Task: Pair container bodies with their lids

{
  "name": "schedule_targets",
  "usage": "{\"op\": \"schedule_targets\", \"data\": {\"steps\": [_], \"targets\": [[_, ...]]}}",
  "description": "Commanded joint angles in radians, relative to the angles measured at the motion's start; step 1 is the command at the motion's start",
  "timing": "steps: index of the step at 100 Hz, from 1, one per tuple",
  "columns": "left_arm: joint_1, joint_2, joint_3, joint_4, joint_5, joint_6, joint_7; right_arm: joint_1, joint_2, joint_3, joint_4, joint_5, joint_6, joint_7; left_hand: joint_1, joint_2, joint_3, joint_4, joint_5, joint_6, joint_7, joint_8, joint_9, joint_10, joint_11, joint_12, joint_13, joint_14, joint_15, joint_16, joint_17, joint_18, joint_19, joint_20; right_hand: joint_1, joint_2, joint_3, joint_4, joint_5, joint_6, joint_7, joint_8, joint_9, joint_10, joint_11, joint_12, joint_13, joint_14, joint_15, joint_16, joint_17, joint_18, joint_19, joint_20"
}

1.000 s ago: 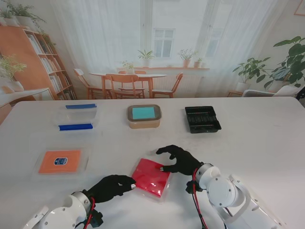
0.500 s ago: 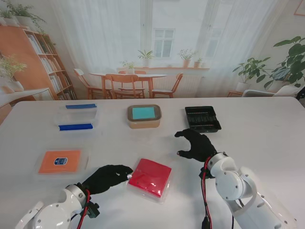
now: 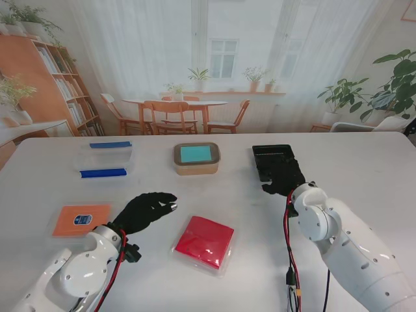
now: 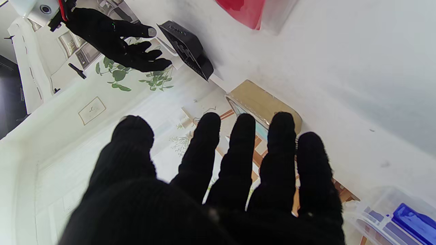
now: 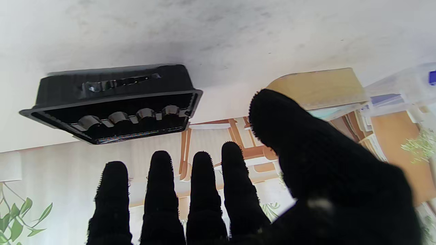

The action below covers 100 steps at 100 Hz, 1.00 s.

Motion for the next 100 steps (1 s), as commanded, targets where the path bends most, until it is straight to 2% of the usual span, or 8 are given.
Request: {"op": "schedule_targets", "data": {"steps": [1, 24, 37, 58, 71, 100], "targets": [[-0.018, -0.011, 0.007, 0.017, 0.009, 0.012, 0.017, 0.035, 0.002, -0.004, 0.026, -0.005, 0.012, 0.014, 0.027, 0.008, -0.015, 0.010, -0.017, -0.027, -0.014, 0.004, -0.033, -0.040, -0.012, -0.005, -0.038, -0.030, -0.031, -0.015, -0.030, -0.041, -0.044, -0.021, 0.023, -0.040, 0.027, -0.026, -0.002, 0.019, 0.022, -0.008, -0.003, 0.013, 0.027, 0.009, -0.028, -0.017, 0.023, 0.011, -0.022, -0.030, -0.035, -0.004], [-0.081, -0.019, 0.037, 0.064, 0.015, 0.033, 0.048, 0.154, 0.002, -0.096, 0.178, -0.012, 0.024, -0.001, 0.032, 0.003, -0.014, 0.011, -0.029, -0.031, -0.017, 0.004, -0.074, -0.054, -0.017, -0.008, -0.082, -0.052, -0.064, -0.019, -0.074, -0.068, -0.101, -0.045, 0.009, -0.057, 0.036, -0.029, 0.030, 0.041, 0.074, 0.017, 0.048, 0.048, 0.062, 0.027, 0.024, -0.004, 0.091, 0.031, -0.011, -0.048, -0.021, 0.020], [-0.099, -0.021, 0.047, 0.078, 0.013, 0.038, 0.053, 0.206, -0.001, -0.145, 0.250, -0.003, 0.022, -0.017, 0.031, 0.003, -0.014, 0.011, -0.029, -0.032, -0.015, 0.005, -0.075, -0.055, -0.017, -0.009, -0.082, -0.054, -0.067, -0.017, -0.075, -0.069, -0.105, -0.046, 0.005, -0.065, 0.047, -0.031, 0.048, 0.054, 0.114, 0.043, 0.079, 0.075, 0.094, 0.046, 0.072, 0.014, 0.171, 0.059, 0.018, -0.071, 0.079, 0.053], [-0.110, -0.022, 0.054, 0.086, 0.010, 0.048, 0.054, 0.255, -0.009, -0.207, 0.338, 0.016, 0.014, -0.055, 0.032, 0.001, -0.013, 0.011, -0.028, -0.029, -0.014, 0.006, -0.073, -0.053, -0.016, -0.010, -0.081, -0.054, -0.068, -0.015, -0.075, -0.069, -0.107, -0.044, 0.011, -0.074, 0.066, -0.034, 0.081, 0.073, 0.190, 0.092, 0.131, 0.121, 0.165, 0.088, 0.132, 0.047, 0.305, 0.108, 0.063, -0.094, 0.196, 0.044], [-0.110, -0.023, 0.054, 0.084, 0.009, 0.052, 0.055, 0.286, -0.015, -0.245, 0.388, 0.032, 0.004, -0.072, 0.032, 0.001, -0.014, 0.011, -0.027, -0.029, -0.014, 0.006, -0.071, -0.054, -0.016, -0.010, -0.080, -0.053, -0.068, -0.014, -0.075, -0.069, -0.107, -0.043, 0.014, -0.073, 0.077, -0.036, 0.111, 0.072, 0.233, 0.117, 0.179, 0.136, 0.198, 0.109, 0.176, 0.052, 0.355, 0.123, 0.099, -0.095, 0.241, 0.040], [-0.096, -0.023, 0.042, 0.075, 0.018, 0.056, 0.062, 0.368, -0.035, -0.355, 0.510, 0.077, -0.021, -0.114, 0.032, 0.001, -0.013, 0.011, -0.024, -0.029, -0.013, 0.006, -0.069, -0.052, -0.017, -0.012, -0.080, -0.053, -0.070, -0.014, -0.074, -0.069, -0.108, -0.042, 0.061, -0.071, 0.107, -0.044, 0.242, 0.054, 0.303, 0.141, 0.358, 0.159, 0.234, 0.134, 0.337, 0.078, 0.440, 0.145, 0.220, -0.052, 0.381, 0.064]]}}
